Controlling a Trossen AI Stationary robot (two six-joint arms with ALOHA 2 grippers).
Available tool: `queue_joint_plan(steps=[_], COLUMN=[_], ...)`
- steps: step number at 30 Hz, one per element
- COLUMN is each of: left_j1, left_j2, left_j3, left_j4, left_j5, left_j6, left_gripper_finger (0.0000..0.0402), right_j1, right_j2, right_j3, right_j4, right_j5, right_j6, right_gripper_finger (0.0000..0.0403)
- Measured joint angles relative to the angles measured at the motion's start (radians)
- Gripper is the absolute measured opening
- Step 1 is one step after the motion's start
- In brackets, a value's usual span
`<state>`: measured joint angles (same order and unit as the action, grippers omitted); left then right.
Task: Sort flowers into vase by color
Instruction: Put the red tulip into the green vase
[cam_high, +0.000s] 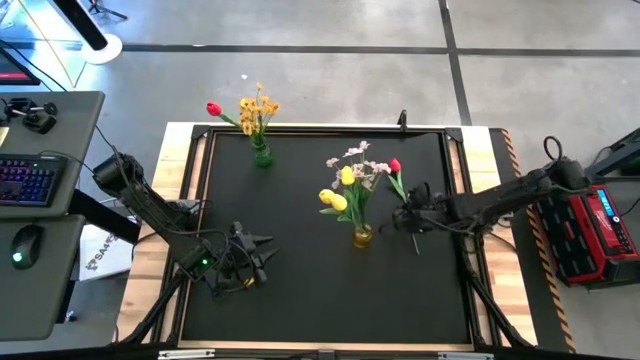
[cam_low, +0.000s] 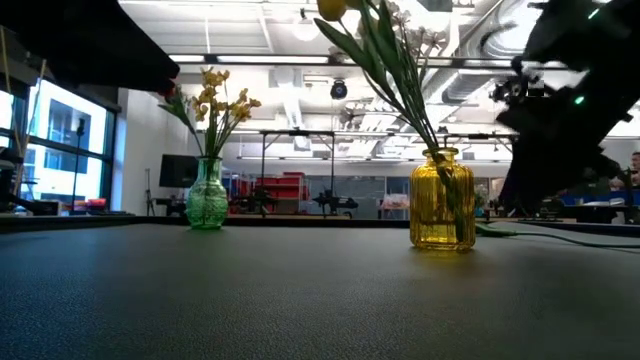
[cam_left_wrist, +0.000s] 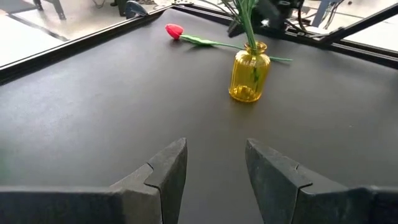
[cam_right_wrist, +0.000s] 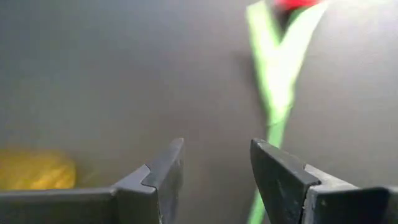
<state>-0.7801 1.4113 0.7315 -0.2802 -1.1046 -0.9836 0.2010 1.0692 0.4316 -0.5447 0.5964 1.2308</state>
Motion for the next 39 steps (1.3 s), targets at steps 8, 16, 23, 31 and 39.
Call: queue_joint_plan(steps=[8, 16, 23, 31, 39], left_j1=[0.008, 0.008, 0.008, 0.008, 0.005], left_j2=[0.000, 0.000, 0.000, 0.000, 0.000], left_j3=[0.000, 0.000, 0.000, 0.000, 0.000], left_j4=[0.004, 0.011, 0.011, 0.010, 0.010], left_j5=[0.005, 0.019, 0.019, 0.030, 0.012], left_j6=[0.000, 0.001, 0.001, 0.005, 0.089], left_gripper_finger=[0.0151, 0.0151, 0.0151, 0.0151, 0.0151], right_j1=[-0.239, -0.359, -0.372, -0.312, -0.126], right_j2=[0.139, 0.294, 0.356, 0.263, -0.017], right_j3=[-0.002, -0.001, 0.003, -0.006, 0.001], right_j4=[0.098, 0.247, 0.272, 0.214, 0.131], right_j5=[0.013, -0.039, -0.044, 0.034, 0.181], right_j6=[-0.186, -0.310, -0.323, -0.349, -0.269], right_gripper_finger=[0.0171, 0.0162, 0.0102, 0.0013, 0.0005])
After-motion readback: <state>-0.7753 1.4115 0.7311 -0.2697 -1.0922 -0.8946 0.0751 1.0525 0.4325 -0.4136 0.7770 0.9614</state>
